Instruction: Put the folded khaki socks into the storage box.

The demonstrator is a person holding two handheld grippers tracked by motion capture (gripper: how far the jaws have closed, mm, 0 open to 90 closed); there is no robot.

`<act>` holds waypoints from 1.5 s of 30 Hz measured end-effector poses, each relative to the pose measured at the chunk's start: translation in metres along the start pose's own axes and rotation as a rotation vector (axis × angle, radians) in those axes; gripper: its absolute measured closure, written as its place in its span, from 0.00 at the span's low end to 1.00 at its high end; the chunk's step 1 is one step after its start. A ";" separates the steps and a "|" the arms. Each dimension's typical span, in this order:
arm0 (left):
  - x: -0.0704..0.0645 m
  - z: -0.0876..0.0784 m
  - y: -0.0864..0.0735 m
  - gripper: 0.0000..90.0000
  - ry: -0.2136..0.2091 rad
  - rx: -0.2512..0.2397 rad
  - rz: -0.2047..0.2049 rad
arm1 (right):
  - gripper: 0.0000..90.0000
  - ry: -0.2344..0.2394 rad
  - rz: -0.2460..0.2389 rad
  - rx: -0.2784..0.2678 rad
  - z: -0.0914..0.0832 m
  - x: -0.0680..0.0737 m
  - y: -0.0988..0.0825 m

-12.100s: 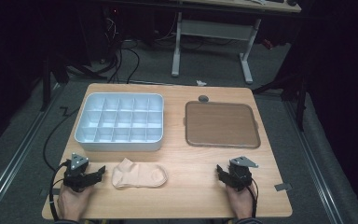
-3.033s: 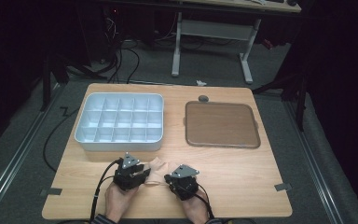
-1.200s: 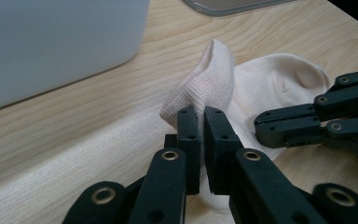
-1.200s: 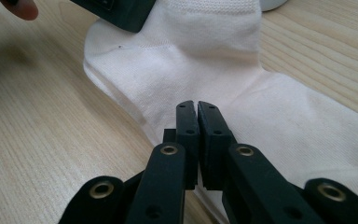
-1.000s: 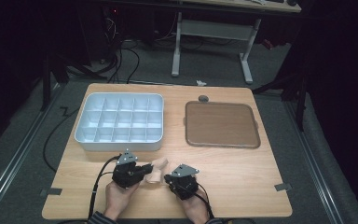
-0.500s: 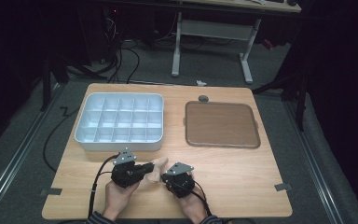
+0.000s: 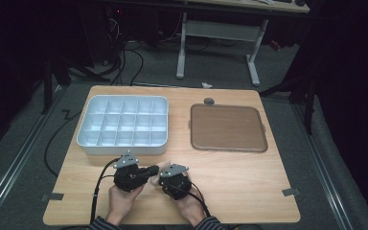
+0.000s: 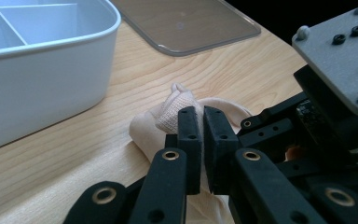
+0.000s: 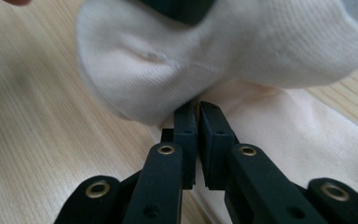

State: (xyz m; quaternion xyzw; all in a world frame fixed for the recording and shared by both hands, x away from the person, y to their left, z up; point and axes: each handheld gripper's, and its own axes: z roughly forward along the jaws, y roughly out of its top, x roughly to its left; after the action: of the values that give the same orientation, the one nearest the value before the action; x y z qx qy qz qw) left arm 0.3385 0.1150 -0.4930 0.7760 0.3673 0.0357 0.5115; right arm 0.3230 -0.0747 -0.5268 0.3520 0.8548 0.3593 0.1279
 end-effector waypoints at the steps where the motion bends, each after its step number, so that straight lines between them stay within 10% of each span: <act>1: 0.000 0.000 0.000 0.96 0.004 0.002 -0.001 | 0.92 0.000 -0.001 0.005 0.000 0.000 0.001; 10: 0.002 -0.003 0.000 0.96 0.031 0.009 -0.003 | 0.85 -0.052 0.041 -0.074 -0.033 -0.011 -0.004; 19: 0.001 -0.004 0.000 0.96 0.043 0.007 -0.002 | 0.73 -0.225 0.122 -0.105 -0.063 -0.040 -0.022; 45: -0.012 0.004 0.008 0.96 0.008 0.015 0.035 | 0.91 -0.181 0.161 -0.016 -0.042 -0.048 -0.038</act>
State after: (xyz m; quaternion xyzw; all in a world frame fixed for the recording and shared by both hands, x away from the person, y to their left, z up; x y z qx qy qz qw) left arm 0.3361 0.1029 -0.4851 0.7860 0.3560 0.0451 0.5035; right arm 0.3183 -0.1484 -0.5250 0.4495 0.8057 0.3421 0.1784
